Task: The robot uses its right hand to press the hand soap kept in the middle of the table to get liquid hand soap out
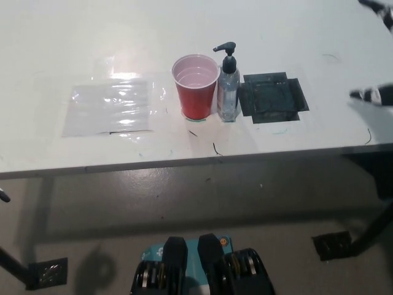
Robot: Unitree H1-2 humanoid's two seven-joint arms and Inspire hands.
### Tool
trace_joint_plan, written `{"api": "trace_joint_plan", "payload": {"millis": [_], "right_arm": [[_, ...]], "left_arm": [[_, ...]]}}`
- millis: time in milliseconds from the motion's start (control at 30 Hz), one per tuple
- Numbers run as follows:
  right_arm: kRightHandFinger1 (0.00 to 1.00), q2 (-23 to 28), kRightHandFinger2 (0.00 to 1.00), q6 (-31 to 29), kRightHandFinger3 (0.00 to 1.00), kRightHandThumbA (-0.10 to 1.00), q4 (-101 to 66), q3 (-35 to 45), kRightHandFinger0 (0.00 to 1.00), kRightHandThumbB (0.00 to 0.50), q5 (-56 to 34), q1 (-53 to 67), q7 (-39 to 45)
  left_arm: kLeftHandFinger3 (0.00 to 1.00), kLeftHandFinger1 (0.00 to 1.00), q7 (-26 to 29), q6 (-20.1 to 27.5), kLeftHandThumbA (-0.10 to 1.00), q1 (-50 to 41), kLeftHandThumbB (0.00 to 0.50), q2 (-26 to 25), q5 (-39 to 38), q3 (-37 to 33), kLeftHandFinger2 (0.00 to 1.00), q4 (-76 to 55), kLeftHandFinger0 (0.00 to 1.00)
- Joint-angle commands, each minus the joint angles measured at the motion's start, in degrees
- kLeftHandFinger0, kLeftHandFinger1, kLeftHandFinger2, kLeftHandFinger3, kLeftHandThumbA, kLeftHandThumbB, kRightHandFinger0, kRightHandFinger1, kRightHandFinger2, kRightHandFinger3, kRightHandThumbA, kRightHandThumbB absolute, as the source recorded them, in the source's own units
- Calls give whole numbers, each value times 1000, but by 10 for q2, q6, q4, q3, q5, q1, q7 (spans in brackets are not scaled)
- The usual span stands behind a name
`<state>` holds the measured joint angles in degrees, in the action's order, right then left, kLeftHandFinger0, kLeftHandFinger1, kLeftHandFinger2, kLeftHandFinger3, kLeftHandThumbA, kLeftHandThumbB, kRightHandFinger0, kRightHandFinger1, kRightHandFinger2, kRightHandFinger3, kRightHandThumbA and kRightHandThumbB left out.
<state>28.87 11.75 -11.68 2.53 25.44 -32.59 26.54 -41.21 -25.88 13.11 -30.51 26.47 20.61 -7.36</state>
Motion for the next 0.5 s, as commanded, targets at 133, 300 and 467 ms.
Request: {"api": "trace_joint_plan", "payload": {"millis": [133, 300, 467], "right_arm": [[1000, -22, 1000, -6, 1000, 1000, -2, 62, 1000, 330, -51, 77, -66], [1000, -55, 1000, -21, 1000, 1000, 15, 87, 1000, 287, -74, 128, -100], [1000, -68, 1000, -49, 1000, 1000, 36, 89, 1000, 217, -70, 164, -124]], "left_arm": [[853, 1000, 9, -11, 288, 7, 0, -2, 0, 22, 1000, -10, 1000], [843, 1000, 8, -11, 253, 8, 0, -4, -1, 21, 1000, -13, 1000], [874, 1000, 6, -11, 272, 10, 0, 0, 7, 26, 1000, -11, 1000]]}}
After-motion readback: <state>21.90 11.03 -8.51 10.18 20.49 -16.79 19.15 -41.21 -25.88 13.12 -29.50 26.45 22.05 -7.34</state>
